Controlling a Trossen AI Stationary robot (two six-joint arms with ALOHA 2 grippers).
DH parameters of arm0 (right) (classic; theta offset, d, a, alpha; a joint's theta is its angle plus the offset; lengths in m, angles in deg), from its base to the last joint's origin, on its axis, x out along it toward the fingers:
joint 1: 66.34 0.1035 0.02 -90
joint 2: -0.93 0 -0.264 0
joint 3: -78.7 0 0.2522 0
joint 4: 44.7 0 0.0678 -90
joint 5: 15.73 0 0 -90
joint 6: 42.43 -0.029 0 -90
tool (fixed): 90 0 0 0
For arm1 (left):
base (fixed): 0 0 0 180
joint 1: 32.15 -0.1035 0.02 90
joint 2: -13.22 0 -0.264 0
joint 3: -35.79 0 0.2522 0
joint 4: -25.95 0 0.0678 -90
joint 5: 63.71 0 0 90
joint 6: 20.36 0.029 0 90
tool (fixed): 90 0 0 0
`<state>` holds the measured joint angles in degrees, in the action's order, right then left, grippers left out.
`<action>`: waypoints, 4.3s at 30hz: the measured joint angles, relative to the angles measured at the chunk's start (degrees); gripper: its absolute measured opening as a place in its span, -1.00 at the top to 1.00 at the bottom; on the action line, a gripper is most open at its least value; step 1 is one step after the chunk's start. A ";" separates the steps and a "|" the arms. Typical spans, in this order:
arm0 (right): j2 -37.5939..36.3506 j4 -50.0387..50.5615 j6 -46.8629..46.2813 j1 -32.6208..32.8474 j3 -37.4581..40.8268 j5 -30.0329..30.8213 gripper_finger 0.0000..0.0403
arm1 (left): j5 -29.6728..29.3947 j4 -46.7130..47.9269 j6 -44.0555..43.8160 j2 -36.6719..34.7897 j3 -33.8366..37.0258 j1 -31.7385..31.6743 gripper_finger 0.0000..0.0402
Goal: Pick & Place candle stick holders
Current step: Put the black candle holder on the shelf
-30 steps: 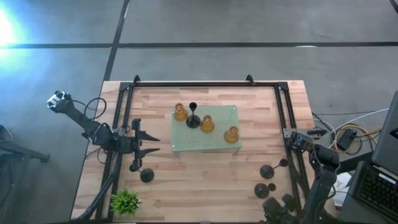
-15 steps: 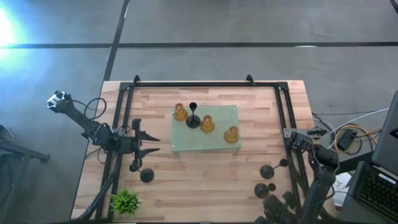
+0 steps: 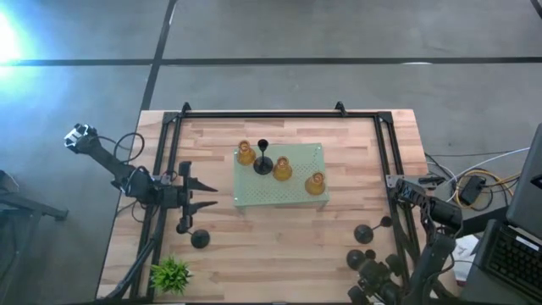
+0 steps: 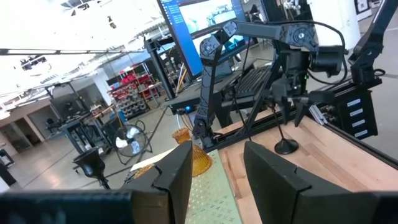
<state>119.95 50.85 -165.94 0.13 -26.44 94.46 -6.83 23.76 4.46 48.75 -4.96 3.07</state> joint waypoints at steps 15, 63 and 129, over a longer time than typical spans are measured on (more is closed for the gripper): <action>0.09 0.41 -0.82 -0.75 3.12 5.78 0.33 | 0.02 -0.23 -0.81 0.00 0.00 0.00 0.26; -1.57 4.57 2.99 -3.10 -0.99 6.95 0.94 | 0.02 -0.78 -1.05 0.00 0.00 0.00 0.26; -36.86 -28.12 165.26 -95.61 4.42 -57.76 0.96 | 0.04 -7.61 -2.23 0.07 0.00 -0.02 0.26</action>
<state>83.09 22.73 -0.67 -95.49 -22.02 36.70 -6.79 16.16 2.23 48.82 -4.96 3.06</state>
